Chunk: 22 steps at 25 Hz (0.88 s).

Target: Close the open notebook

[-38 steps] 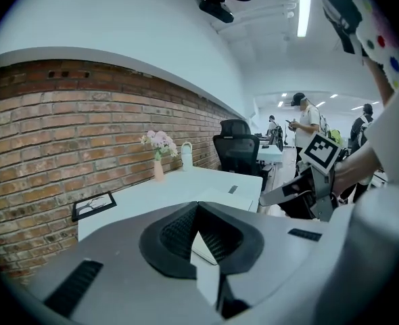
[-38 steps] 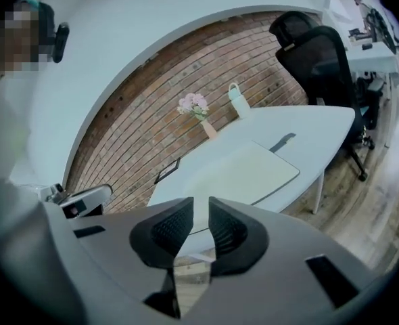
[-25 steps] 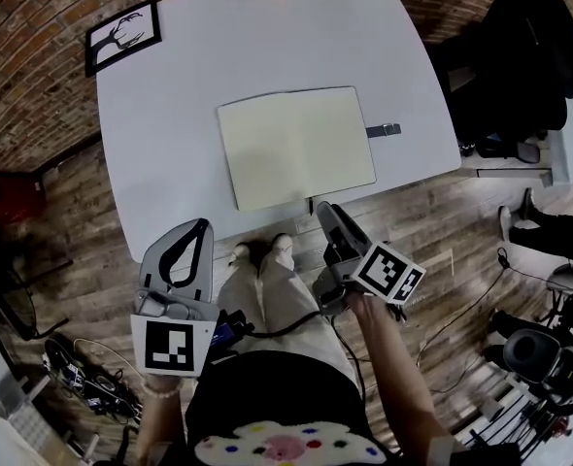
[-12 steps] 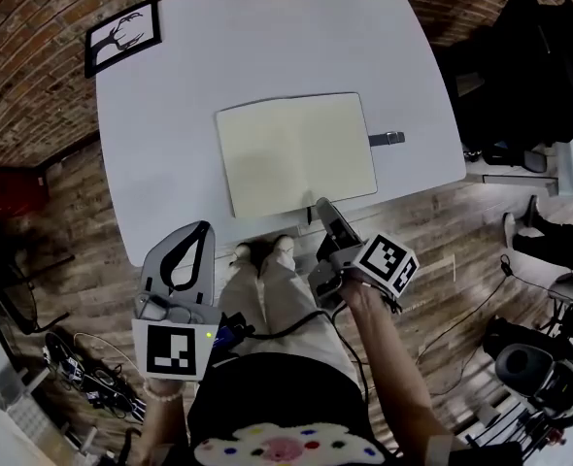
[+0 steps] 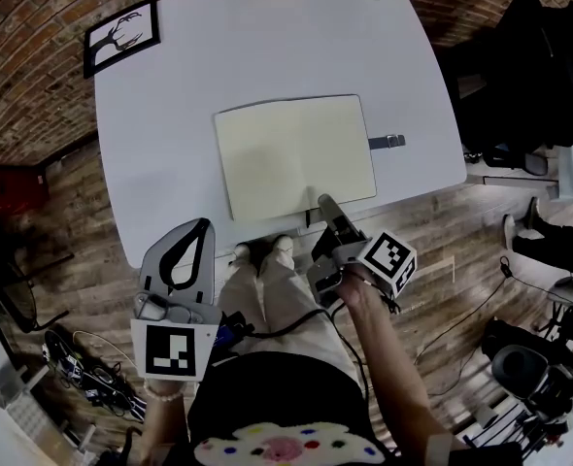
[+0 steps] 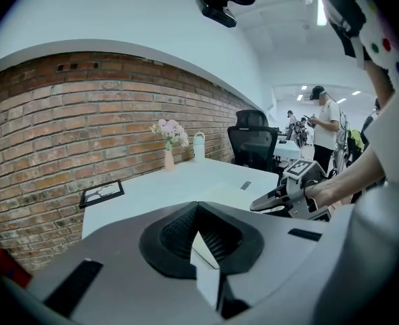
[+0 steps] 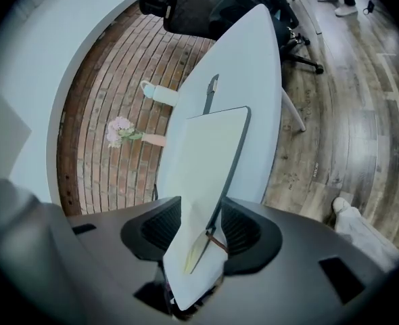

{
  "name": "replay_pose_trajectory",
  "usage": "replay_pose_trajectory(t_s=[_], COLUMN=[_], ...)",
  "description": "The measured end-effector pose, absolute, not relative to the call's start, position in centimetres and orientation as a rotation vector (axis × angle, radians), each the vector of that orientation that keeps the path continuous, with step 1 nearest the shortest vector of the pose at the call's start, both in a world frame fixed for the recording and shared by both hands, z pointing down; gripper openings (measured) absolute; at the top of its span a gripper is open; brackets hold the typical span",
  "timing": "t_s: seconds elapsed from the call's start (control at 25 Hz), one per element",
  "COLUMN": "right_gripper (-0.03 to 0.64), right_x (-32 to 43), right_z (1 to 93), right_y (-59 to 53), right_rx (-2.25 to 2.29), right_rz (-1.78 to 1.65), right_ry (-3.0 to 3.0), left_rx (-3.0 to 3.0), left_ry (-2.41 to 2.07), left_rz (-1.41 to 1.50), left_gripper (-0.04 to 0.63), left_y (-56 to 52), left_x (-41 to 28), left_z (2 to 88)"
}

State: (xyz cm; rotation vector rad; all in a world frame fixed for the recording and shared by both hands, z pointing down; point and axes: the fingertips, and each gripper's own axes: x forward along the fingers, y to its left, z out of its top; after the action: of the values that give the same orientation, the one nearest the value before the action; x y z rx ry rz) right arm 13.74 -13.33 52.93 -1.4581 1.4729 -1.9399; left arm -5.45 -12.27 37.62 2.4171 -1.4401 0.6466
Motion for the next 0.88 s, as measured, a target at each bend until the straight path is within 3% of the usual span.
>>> replay_pose_trajectory(t_s=[0.32,0.56,0.88], right_gripper=[0.167,0.063,0.055], right_x=[14.3,14.5,14.9], right_z=[53.5,54.1,53.8], right_y=[-13.2,-12.8,-13.0], right_rx=[-1.458,-1.478,-1.516], right_rz=[-1.953,-1.939,-1.862], right_ry=[1.43,1.447,1.524], left_rx=[2.413,2.405,2.407], left_ry=[-1.441,-1.431,-1.429], left_rz=[0.648,0.647,0.652], left_gripper=[0.015,0.015,0.015], left_y=[-12.3,-12.2,-12.3], left_x=[-5.5,-5.5,-5.6], left_z=[37.8,38.1,38.1])
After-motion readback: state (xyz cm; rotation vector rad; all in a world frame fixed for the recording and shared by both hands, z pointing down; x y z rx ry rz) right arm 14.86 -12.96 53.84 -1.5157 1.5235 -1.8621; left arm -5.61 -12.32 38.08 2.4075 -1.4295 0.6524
